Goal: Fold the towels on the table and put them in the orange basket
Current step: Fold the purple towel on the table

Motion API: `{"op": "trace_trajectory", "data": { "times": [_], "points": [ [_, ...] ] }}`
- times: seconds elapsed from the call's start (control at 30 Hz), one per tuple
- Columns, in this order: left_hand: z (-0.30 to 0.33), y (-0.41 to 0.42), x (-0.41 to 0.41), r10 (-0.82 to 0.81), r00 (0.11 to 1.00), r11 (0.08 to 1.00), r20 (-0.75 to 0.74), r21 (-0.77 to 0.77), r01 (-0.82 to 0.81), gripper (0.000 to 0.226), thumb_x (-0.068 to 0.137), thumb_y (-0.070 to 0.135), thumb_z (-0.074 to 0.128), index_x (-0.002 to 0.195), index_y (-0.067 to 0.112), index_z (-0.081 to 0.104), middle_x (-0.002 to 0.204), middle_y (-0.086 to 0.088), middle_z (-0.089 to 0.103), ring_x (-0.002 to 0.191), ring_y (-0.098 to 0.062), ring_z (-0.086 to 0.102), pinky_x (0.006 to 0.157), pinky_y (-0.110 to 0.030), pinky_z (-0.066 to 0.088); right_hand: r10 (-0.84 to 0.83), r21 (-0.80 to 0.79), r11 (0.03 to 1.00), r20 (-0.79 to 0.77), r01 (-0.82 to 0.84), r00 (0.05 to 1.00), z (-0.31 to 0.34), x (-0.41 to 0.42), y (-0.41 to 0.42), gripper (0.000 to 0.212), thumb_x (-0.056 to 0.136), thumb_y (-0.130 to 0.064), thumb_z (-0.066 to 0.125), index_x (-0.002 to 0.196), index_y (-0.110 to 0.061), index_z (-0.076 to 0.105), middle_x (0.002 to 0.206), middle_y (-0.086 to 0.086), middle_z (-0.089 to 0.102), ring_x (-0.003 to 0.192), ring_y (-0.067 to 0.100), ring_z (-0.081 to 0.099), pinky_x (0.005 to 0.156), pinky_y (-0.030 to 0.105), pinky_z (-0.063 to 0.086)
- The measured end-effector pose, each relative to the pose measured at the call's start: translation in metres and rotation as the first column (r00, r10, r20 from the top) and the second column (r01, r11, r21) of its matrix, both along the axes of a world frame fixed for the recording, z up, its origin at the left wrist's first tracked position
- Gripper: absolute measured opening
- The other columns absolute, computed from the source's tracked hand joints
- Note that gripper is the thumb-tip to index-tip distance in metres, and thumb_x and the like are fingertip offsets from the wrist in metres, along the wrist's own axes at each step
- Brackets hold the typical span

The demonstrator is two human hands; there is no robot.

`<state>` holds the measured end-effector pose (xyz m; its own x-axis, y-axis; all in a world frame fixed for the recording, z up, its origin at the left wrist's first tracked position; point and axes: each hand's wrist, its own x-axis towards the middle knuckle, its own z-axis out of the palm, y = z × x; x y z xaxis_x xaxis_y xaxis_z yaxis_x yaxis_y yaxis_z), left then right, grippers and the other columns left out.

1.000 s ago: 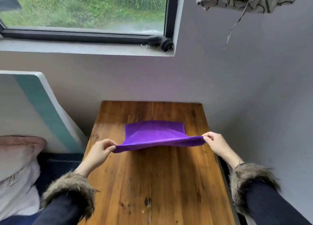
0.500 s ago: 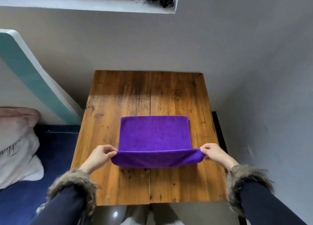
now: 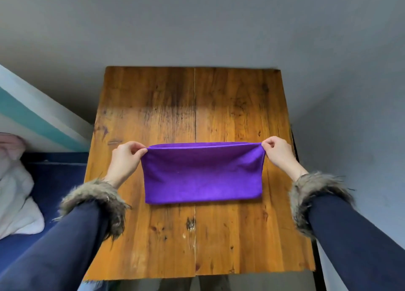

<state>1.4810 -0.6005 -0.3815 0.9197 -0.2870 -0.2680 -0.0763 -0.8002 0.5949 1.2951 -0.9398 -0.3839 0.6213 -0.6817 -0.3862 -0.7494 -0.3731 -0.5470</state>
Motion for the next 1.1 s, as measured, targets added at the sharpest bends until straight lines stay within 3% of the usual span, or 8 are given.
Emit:
{"op": "trace_trajectory", "data": {
  "times": [0.1,0.27,0.47,0.57,0.7,0.87,0.97,1.1],
  "points": [
    [-0.018,-0.012,0.016,0.020,1.000,1.000,-0.018,0.005,-0.020,0.007,0.086,0.016,0.063,0.086,0.013,0.069,0.084,-0.003,0.067,0.079,-0.014,0.055,0.073,-0.023,0.035,-0.040,0.008,0.999,0.002,0.040,0.999,-0.019,0.012,-0.005,0.018,0.091,-0.012,0.047,0.093,-0.009,0.065,0.102,0.011,0.066,0.098,0.026,0.055,0.074,0.022,0.032],
    [-0.048,-0.022,0.032,0.046,0.995,0.997,-0.086,0.064,-0.040,0.009,0.086,0.018,0.062,0.088,0.013,0.070,0.088,-0.005,0.069,0.082,-0.014,0.054,0.076,-0.022,0.036,-0.075,0.009,0.997,-0.012,0.075,0.997,-0.047,0.025,-0.008,0.019,0.092,-0.011,0.046,0.095,-0.007,0.064,0.101,0.012,0.066,0.098,0.026,0.054,0.070,0.019,0.028],
    [-0.071,-0.022,0.034,0.184,0.971,0.983,-0.154,0.043,-0.180,0.015,0.084,0.023,0.065,0.095,0.013,0.066,0.090,-0.009,0.070,0.084,-0.023,0.064,0.083,-0.032,0.046,-0.128,0.039,0.991,-0.038,0.130,0.991,-0.063,0.032,-0.009,0.019,0.093,-0.020,0.047,0.102,-0.011,0.061,0.106,0.011,0.065,0.101,0.026,0.056,0.078,0.025,0.034],
    [-0.075,-0.013,0.020,0.246,0.945,0.969,-0.214,0.015,-0.248,0.016,0.083,0.026,0.068,0.094,0.015,0.062,0.086,-0.006,0.069,0.074,-0.019,0.062,0.076,-0.030,0.046,-0.213,0.067,0.974,-0.046,0.216,0.976,-0.065,0.024,-0.001,0.027,0.093,-0.030,0.051,0.108,-0.009,0.059,0.110,0.011,0.064,0.103,0.027,0.056,0.082,0.027,0.037],
    [-0.078,0.007,-0.018,0.307,0.891,0.947,-0.336,0.015,-0.320,0.018,0.085,0.026,0.067,0.095,0.012,0.063,0.092,-0.012,0.070,0.077,-0.023,0.063,0.083,-0.038,0.049,-0.262,0.160,0.948,-0.106,0.276,0.959,-0.065,-0.007,0.022,0.030,0.093,-0.032,0.053,0.103,-0.006,0.062,0.108,0.013,0.065,0.104,0.031,0.058,0.095,0.043,0.043],
    [-0.081,0.027,-0.059,0.338,0.845,0.933,-0.414,0.027,-0.359,0.022,0.087,0.026,0.065,0.093,0.006,0.067,0.095,-0.016,0.069,0.092,-0.030,0.063,0.080,-0.032,0.044,-0.263,0.265,0.918,-0.146,0.294,0.954,-0.066,-0.041,0.041,0.030,0.092,-0.026,0.055,0.093,0.001,0.066,0.096,0.015,0.067,0.092,0.028,0.060,0.083,0.035,0.045],
    [-0.082,0.035,-0.071,0.320,0.845,0.943,-0.428,0.056,-0.329,0.022,0.087,0.029,0.064,0.089,0.007,0.068,0.090,-0.012,0.069,0.085,-0.024,0.060,0.074,-0.028,0.040,-0.246,0.298,0.913,-0.144,0.279,0.959,-0.066,-0.049,0.043,0.030,0.092,-0.022,0.056,0.089,0.007,0.065,0.094,0.024,0.067,0.084,0.032,0.058,0.073,0.033,0.041],
    [-0.081,0.042,-0.076,0.288,0.859,0.955,-0.424,0.064,-0.288,0.022,0.087,0.034,0.063,0.084,0.012,0.068,0.085,-0.005,0.068,0.081,-0.017,0.057,0.074,-0.027,0.038,-0.253,0.319,0.906,-0.121,0.279,0.960,-0.063,-0.054,0.043,0.029,0.092,-0.022,0.056,0.091,0.004,0.066,0.101,0.021,0.067,0.091,0.028,0.060,0.082,0.036,0.045]
  ]
}}
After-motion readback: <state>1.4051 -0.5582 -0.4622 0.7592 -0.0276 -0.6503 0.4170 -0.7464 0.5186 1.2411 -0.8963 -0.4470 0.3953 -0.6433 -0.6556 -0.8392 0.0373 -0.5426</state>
